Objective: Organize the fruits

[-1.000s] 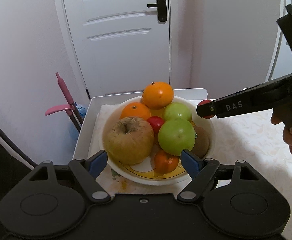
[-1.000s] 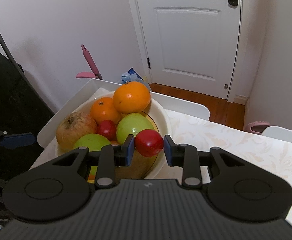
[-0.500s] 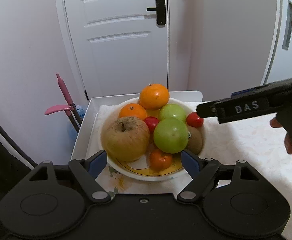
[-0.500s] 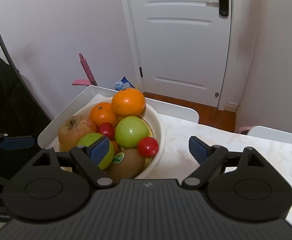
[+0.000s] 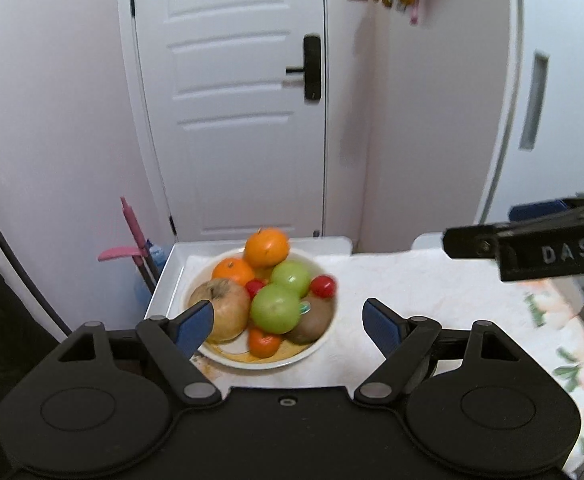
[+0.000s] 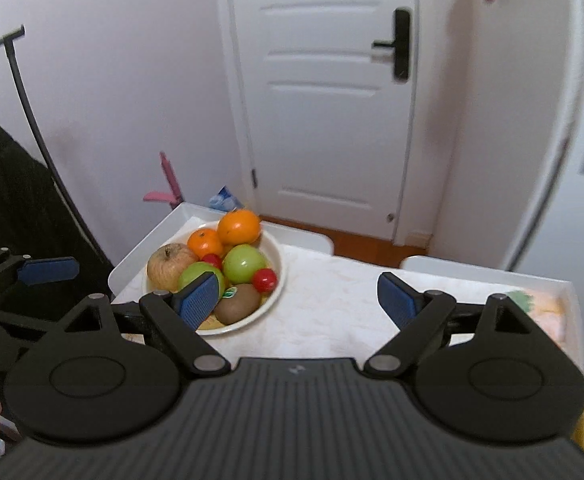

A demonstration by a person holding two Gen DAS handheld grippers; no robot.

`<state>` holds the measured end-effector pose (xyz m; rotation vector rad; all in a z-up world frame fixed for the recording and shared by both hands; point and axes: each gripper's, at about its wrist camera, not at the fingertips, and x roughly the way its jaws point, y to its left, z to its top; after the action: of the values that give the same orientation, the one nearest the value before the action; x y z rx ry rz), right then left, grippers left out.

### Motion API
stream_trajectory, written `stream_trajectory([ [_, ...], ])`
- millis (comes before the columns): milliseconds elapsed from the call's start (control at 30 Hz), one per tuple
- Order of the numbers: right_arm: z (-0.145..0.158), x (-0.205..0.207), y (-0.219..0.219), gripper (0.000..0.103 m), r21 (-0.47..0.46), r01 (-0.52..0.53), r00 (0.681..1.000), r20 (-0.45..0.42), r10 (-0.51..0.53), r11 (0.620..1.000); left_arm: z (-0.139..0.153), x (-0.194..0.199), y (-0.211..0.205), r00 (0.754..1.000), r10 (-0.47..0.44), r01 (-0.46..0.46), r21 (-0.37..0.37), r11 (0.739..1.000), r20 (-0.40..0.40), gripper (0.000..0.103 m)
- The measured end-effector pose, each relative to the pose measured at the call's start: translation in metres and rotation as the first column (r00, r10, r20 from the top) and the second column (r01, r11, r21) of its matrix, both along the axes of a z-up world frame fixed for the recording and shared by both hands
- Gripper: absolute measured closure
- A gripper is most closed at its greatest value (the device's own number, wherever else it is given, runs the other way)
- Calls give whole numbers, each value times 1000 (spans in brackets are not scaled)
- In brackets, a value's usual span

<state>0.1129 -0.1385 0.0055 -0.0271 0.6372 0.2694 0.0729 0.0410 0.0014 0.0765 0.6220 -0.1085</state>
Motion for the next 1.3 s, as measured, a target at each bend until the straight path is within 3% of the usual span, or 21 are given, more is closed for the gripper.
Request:
stream_trajectory([
  [200,33,-56,-31,0,1,88,995,53,-87,996,36,-41,-13,996,23,-21,-33,999,86,2],
  [567,30,-123,-67,0,-45,238,971,43,-236,970,45,-87,-26,991,66,-66,-4,998,115,0],
  [1300,23,-138,-73,0,-25,278,960,16,-278,960,40,-91,-37,995,28,-29,9,1000,96,0],
])
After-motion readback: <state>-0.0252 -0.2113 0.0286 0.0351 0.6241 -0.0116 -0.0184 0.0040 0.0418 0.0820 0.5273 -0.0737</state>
